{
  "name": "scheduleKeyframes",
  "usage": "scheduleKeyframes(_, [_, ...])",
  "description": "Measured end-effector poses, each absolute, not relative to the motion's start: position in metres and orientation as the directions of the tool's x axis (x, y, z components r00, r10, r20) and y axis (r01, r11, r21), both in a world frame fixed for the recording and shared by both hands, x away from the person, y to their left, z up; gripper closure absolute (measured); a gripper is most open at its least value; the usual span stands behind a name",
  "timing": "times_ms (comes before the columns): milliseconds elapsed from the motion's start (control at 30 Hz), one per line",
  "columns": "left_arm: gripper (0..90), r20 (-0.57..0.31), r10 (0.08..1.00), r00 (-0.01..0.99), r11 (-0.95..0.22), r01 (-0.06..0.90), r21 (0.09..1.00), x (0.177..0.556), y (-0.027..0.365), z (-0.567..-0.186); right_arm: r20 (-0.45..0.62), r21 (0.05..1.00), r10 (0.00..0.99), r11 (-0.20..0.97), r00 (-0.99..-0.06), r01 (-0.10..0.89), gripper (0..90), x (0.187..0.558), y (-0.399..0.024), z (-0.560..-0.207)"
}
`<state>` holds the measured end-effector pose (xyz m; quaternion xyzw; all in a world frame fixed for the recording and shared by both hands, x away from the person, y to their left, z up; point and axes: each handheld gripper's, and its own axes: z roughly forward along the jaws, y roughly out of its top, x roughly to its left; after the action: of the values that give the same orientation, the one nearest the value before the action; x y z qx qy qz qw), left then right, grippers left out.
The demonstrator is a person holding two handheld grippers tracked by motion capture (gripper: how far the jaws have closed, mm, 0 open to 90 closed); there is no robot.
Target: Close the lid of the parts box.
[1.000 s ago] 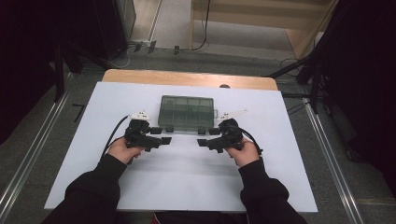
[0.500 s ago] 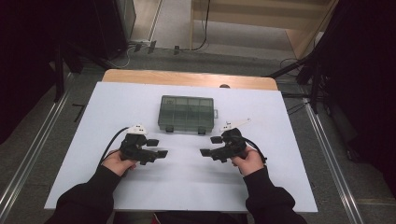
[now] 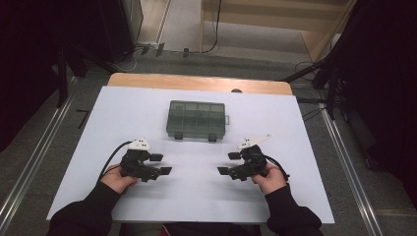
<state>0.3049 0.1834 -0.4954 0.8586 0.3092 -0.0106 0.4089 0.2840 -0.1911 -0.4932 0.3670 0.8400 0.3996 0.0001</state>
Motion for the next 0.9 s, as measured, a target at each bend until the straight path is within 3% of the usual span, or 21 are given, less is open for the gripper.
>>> scheduleKeyframes(900, [32.5, -0.260, 0.518, 0.815, -0.504, 0.536, 0.678, 0.287, 0.213, -0.499, 0.274, 0.655, 0.643, 0.419, -0.715, 0.628, 24.0, 0.257, -0.225, -0.506])
